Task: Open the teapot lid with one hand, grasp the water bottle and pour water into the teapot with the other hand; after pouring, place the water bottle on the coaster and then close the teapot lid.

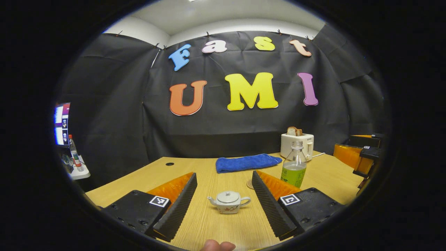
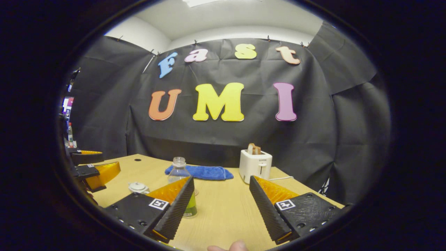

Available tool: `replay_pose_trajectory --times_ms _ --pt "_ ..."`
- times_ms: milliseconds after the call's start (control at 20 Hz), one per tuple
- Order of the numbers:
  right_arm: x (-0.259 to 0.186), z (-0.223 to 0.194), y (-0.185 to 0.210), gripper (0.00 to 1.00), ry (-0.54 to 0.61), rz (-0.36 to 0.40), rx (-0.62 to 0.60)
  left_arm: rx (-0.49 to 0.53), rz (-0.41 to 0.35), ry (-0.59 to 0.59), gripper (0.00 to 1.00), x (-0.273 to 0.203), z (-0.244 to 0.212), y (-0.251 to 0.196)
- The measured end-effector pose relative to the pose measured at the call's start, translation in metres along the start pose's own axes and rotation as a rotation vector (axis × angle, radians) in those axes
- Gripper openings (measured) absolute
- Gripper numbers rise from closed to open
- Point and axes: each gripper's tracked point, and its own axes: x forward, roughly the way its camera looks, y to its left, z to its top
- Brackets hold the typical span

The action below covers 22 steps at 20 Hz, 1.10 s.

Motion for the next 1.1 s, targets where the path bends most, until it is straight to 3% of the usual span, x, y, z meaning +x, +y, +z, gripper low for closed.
replay_pose_trajectory --times_ms 50,100,550,850,1100 --pt "-0.002 -0.001 0.001 0.93 0.002 0.006 0.002 -0.001 -0.001 0.006 0.99 0.0 -0.002 0.0" --pt "-0.003 -0.001 0.002 0.98 0.003 0.013 0.0 -0.003 -0.006 0.016 0.99 0.0 -0.006 -0.001" --pt "0.001 -0.024 -0.01 0.95 0.045 0.019 0.003 -0.028 -0.048 0.166 0.98 0.037 -0.052 -0.006" --pt "0.007 -0.043 -0.033 0.95 0.092 -0.013 0.032 -0.012 -0.039 0.269 0.82 0.069 -0.083 -0.013" --pt "0.012 -0.053 -0.038 0.95 0.122 -0.018 0.052 0.008 -0.025 0.295 0.53 0.078 -0.088 -0.017"
